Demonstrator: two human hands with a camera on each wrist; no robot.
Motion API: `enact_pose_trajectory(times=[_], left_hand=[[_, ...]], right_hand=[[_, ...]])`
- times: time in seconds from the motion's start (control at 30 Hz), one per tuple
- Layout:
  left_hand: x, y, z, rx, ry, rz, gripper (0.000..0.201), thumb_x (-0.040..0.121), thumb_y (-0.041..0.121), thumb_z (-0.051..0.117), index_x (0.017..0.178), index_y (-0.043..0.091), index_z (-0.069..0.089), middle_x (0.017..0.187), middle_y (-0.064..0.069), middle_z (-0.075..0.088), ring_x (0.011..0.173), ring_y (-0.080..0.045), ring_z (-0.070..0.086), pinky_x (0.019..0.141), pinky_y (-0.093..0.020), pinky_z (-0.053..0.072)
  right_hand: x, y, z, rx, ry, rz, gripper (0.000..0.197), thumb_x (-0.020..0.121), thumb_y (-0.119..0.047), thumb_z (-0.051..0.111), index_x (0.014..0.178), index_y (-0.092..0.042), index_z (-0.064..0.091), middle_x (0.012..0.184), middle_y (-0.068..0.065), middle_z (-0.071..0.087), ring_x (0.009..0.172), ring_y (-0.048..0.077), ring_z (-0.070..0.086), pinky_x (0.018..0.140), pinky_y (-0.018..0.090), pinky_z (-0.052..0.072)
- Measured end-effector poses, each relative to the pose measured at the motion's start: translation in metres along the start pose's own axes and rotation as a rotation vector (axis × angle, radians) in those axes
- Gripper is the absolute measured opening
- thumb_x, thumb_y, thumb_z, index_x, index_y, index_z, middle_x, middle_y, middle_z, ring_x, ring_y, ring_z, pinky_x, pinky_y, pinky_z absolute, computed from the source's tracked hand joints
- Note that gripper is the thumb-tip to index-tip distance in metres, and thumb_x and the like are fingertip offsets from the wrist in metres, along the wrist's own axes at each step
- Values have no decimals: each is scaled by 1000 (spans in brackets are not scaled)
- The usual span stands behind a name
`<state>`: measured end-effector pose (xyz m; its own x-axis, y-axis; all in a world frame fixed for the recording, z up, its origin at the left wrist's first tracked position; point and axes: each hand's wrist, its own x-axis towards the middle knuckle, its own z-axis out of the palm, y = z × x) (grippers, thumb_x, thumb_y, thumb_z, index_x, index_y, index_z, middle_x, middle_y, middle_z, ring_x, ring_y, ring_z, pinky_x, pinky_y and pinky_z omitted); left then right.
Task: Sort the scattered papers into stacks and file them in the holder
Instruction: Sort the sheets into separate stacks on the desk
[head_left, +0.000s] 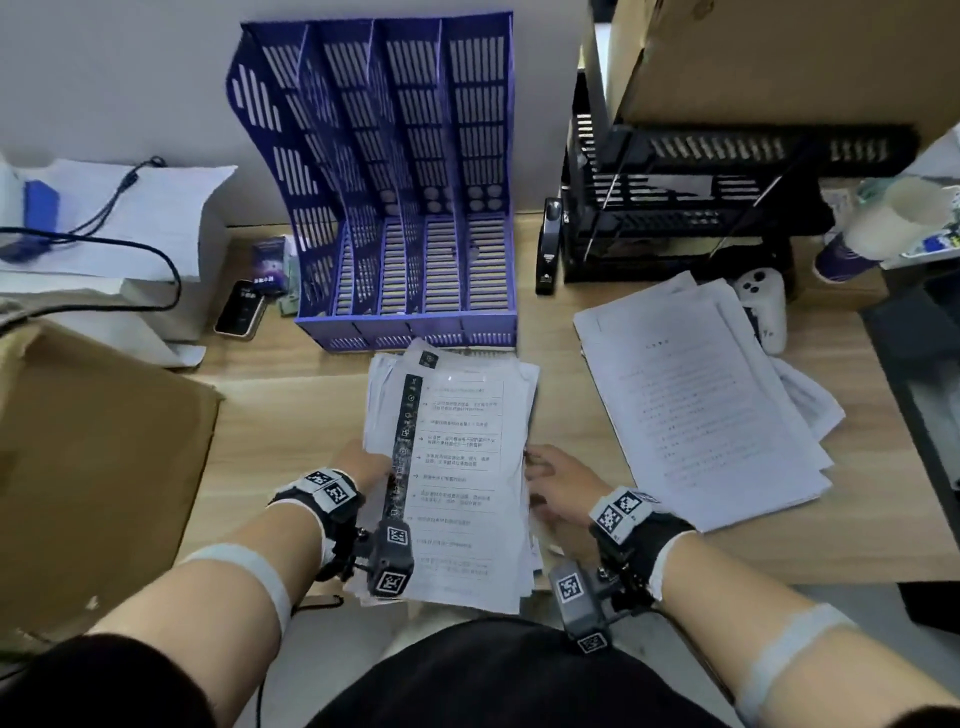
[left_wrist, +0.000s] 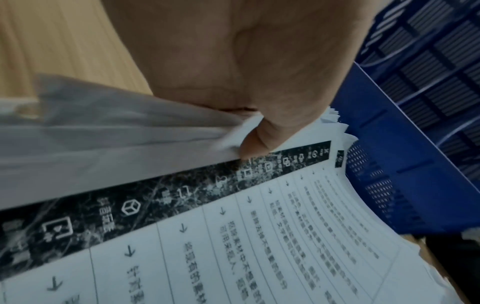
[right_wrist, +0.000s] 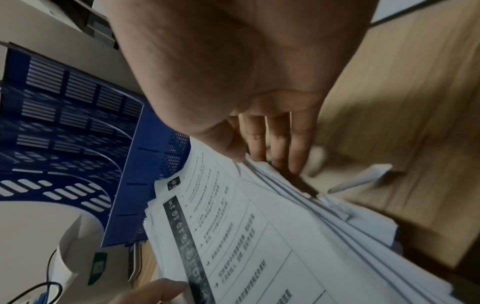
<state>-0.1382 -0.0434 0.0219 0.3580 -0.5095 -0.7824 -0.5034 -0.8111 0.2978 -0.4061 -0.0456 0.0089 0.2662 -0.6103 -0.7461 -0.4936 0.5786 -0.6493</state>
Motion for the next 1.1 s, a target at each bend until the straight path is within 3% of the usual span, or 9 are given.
enact_pose_trajectory(times=[0.1, 0.2, 0.37, 0.57, 0.7, 0.77, 0.87, 1.0, 1.1], left_hand=[[17, -15, -10, 99, 202, -69, 59, 65, 35, 72, 114, 5, 61, 111, -19, 66, 94, -37, 65, 80, -41, 56], [6, 7, -4, 122, 455, 16, 53, 69, 28, 76, 112, 7, 53, 118, -19, 54, 110, -38, 53, 94, -43, 47], [-6, 76, 47, -159, 44, 286, 18, 79, 17, 66, 92, 18, 54, 99, -13, 65, 82, -33, 68, 72, -39, 54], [-30, 132, 127, -353, -440, 274, 22, 86, 3, 69, 103, 8, 56, 89, -18, 58, 66, -22, 60, 54, -24, 52], [-35, 154, 148, -433, -466, 174, 34, 90, 1, 63, 118, 8, 45, 80, -11, 54, 56, -19, 49, 53, -27, 41], [-32, 161, 154, -405, -370, 160, 35, 89, 5, 64, 120, 7, 47, 92, -14, 61, 71, -24, 60, 68, -37, 54], [-29, 166, 158, -340, -281, 175, 44, 86, 10, 69, 125, 6, 49, 110, -18, 64, 88, -28, 67, 90, -52, 56], [-33, 170, 161, -307, -303, 189, 48, 84, 16, 72, 127, 8, 52, 112, -14, 64, 91, -26, 70, 90, -49, 56], [-33, 171, 165, -312, -327, 179, 55, 83, 18, 74, 132, 8, 51, 113, -14, 65, 95, -26, 70, 88, -55, 56]], right_hand=[[10, -3, 2, -29, 54, -37, 42, 92, -2, 49, 132, -12, 52, 121, 7, 64, 114, 23, 61, 93, 29, 49], [9, 7, -24, -58, 286, -37, 37, 90, -3, 52, 124, -15, 58, 122, 4, 63, 116, 21, 59, 95, 29, 47], [-13, 45, -105, -432, 699, 121, 42, 85, -21, 57, 127, -24, 58, 138, 9, 52, 128, 30, 47, 103, 39, 44], [-37, 85, -160, -614, 464, 373, 67, 88, -35, 52, 151, -24, 29, 154, 12, 29, 138, 34, 36, 112, 40, 35], [-39, 81, -154, -715, 247, 253, 53, 79, -44, 45, 127, -25, 57, 136, 2, 48, 125, 25, 49, 105, 35, 41], [-40, 77, -157, -600, 189, 189, 37, 86, -34, 51, 119, -26, 63, 130, -4, 58, 122, 19, 54, 104, 31, 41], [-36, 78, -188, -534, 417, 138, 26, 85, -30, 56, 110, -29, 66, 123, -1, 63, 117, 24, 58, 102, 35, 45], [-29, 89, -247, -490, 631, 255, 68, 56, -50, 50, 116, -20, 59, 115, 8, 63, 106, 33, 61, 90, 40, 53], [-24, 96, -261, -431, 561, 301, 80, 62, -42, 57, 138, -21, 43, 131, 9, 56, 114, 37, 56, 95, 43, 51]])
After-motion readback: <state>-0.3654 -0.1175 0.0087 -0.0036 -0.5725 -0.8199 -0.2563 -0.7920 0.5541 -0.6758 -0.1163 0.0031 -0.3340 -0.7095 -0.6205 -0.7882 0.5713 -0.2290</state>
